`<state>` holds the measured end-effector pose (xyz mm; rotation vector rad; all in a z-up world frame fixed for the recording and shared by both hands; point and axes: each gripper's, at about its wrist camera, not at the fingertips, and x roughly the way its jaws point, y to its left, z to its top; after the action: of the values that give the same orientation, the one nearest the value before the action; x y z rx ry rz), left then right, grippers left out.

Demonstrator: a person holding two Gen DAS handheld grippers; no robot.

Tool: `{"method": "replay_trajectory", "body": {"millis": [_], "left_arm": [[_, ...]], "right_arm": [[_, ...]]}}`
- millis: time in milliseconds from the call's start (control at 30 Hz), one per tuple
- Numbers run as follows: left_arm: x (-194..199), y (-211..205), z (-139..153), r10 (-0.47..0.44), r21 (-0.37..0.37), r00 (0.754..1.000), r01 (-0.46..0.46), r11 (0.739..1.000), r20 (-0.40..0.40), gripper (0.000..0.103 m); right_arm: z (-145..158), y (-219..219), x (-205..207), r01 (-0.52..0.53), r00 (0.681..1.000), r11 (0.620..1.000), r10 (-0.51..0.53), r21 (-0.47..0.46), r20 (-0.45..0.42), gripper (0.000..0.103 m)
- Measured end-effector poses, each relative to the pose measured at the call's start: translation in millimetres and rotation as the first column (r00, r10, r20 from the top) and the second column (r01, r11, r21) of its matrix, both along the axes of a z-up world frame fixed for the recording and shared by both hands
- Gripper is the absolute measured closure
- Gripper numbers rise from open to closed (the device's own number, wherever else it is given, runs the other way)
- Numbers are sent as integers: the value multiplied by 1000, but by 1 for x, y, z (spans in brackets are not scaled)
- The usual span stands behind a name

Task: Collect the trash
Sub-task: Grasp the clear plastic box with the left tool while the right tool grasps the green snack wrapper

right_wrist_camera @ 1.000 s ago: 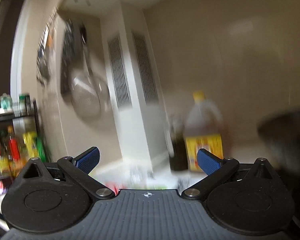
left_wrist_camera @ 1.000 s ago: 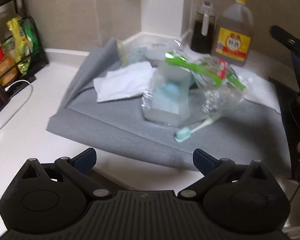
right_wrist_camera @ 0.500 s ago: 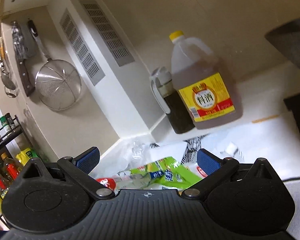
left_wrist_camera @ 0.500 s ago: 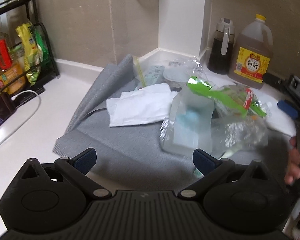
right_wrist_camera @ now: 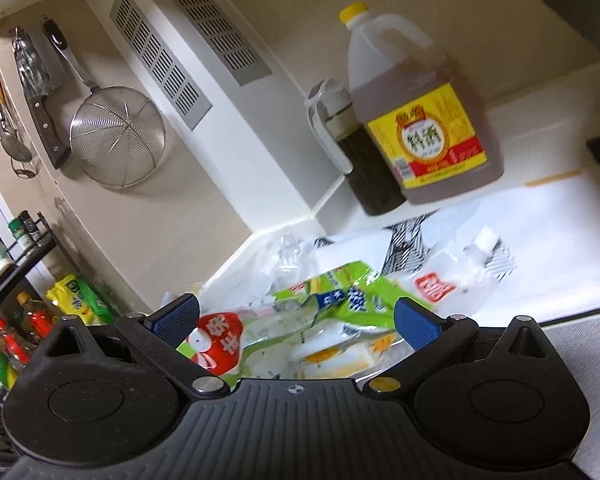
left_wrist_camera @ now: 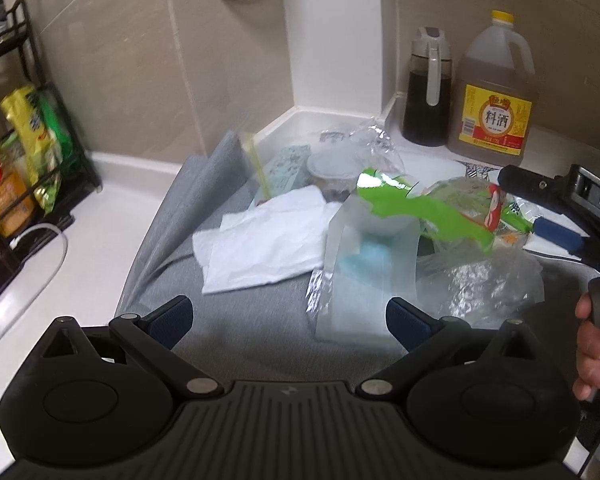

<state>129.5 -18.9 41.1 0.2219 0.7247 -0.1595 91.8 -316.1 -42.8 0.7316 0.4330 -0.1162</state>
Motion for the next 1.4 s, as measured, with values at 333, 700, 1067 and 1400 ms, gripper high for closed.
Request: {"method": "replay_trajectory", "body": {"millis": [333, 700, 1067, 1400], "left_arm": [[21, -26, -15, -68, 10, 997, 68, 998, -28, 0], [38, -35, -15, -86, -13, 995, 86, 996, -42, 0], [59, -53, -20, -107, 20, 993, 108, 994, -52, 0], [70, -56, -35, -95, 45, 992, 99, 994, -79, 0]], "right_arm": [[-10, -12, 2, -14, 999, 979, 8, 201, 32, 0], [-17, -16, 8, 41, 999, 972, -48, 230, 25, 0], [-28, -11, 25, 91, 996, 949, -91, 302, -13, 0], [-27, -8, 29, 89, 996, 958, -82, 274, -36, 0]]}}
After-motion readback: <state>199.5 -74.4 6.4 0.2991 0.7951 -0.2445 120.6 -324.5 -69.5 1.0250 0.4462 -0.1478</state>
